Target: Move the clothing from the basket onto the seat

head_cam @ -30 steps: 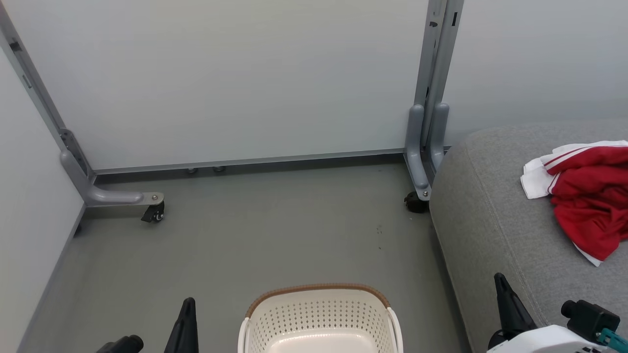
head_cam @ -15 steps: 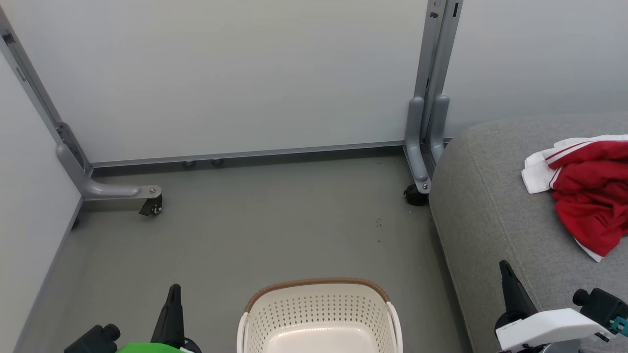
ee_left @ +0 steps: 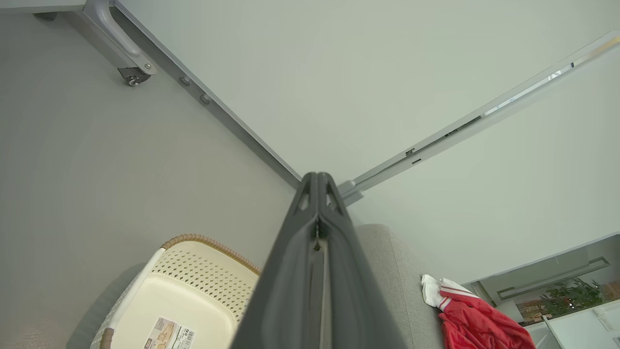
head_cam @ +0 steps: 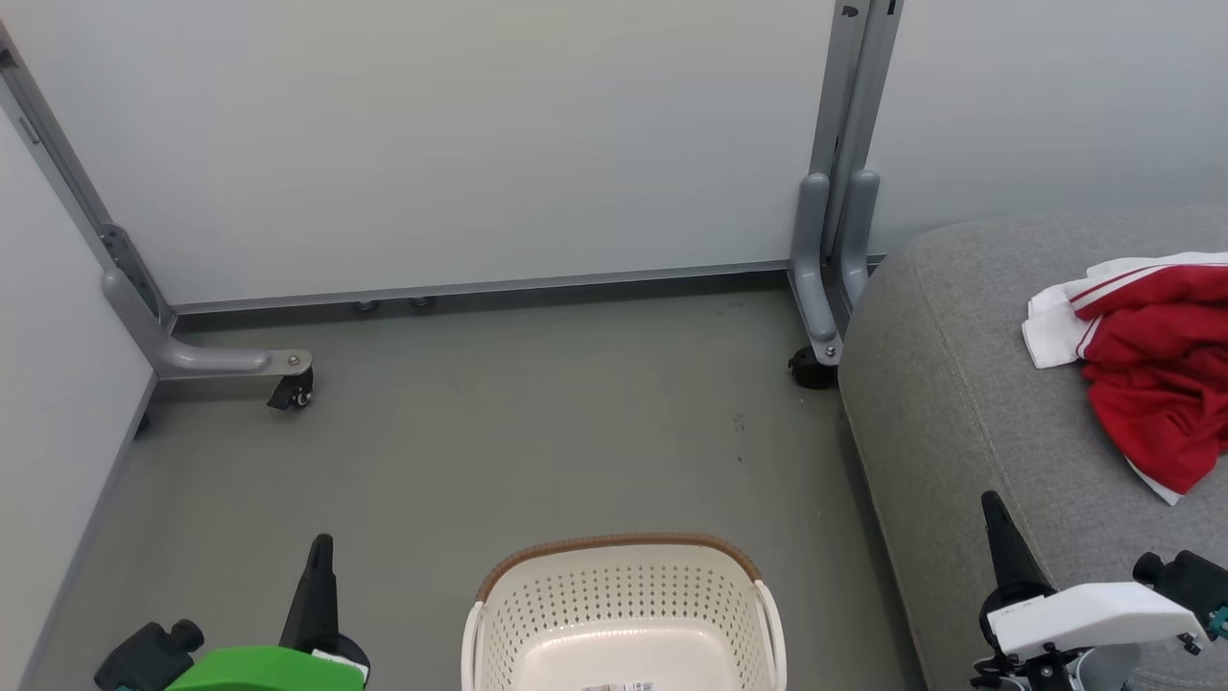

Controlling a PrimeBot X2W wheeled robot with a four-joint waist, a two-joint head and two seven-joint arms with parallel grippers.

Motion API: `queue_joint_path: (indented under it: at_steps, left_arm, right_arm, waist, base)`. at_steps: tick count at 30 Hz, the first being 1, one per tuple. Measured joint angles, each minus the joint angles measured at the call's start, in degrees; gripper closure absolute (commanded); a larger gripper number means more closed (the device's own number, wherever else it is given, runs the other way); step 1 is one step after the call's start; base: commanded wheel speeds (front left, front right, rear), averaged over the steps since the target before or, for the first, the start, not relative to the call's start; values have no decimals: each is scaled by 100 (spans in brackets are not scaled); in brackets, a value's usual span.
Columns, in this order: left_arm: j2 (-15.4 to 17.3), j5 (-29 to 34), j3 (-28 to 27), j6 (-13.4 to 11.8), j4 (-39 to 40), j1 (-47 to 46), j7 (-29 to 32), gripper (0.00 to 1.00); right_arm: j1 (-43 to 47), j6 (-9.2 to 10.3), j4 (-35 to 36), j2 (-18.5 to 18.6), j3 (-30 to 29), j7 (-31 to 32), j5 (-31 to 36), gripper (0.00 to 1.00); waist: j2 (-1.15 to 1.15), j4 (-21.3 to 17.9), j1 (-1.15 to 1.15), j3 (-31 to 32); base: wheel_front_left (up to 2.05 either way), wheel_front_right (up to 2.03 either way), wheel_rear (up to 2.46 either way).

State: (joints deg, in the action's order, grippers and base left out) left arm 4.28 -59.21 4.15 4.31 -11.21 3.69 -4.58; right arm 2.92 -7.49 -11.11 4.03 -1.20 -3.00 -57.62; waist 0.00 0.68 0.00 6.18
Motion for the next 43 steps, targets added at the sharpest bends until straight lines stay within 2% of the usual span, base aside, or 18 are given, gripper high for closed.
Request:
queue_joint_path:
  at_steps: [19, 43]
  left_arm:
    - [4, -1196, -270, 100, -87, -318, 310, 100]
    - [2, -2341, -583, 207, -188, -623, 646, 100]
  right_arm:
    - [-309, 1, -99, -27, -176, 321, -1178, 100]
    - [-584, 1, -193, -74, -350, 634, -2346, 100]
  waist:
    - [0, -19, 0, -175]
    - [0, -41, 0, -386]
  base:
    - [0, 0, 0]
    - [0, 0, 0]
